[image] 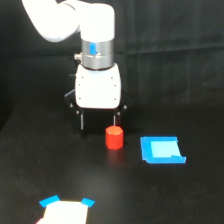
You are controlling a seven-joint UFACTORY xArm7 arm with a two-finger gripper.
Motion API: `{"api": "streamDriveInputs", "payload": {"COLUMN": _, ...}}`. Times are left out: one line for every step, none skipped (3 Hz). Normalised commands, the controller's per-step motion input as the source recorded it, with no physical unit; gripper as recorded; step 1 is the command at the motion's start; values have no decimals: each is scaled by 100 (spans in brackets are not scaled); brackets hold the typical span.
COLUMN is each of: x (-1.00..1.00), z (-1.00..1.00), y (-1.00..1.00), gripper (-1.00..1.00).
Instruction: Pick up the red object from the table
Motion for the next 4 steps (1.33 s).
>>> {"api": "streamDriveInputs", "payload": {"x": -66, "z": -91, "y": -100, "gripper": 100}}
{"api": "streamDriveInputs", "payload": {"x": -66, "z": -85, "y": -57, "gripper": 100}}
{"api": "streamDriveInputs", "payload": {"x": -33, "z": -100, "y": -92, "gripper": 100}}
{"api": "streamDriveInputs", "payload": {"x": 96, "z": -35, "y": -67, "gripper": 100}}
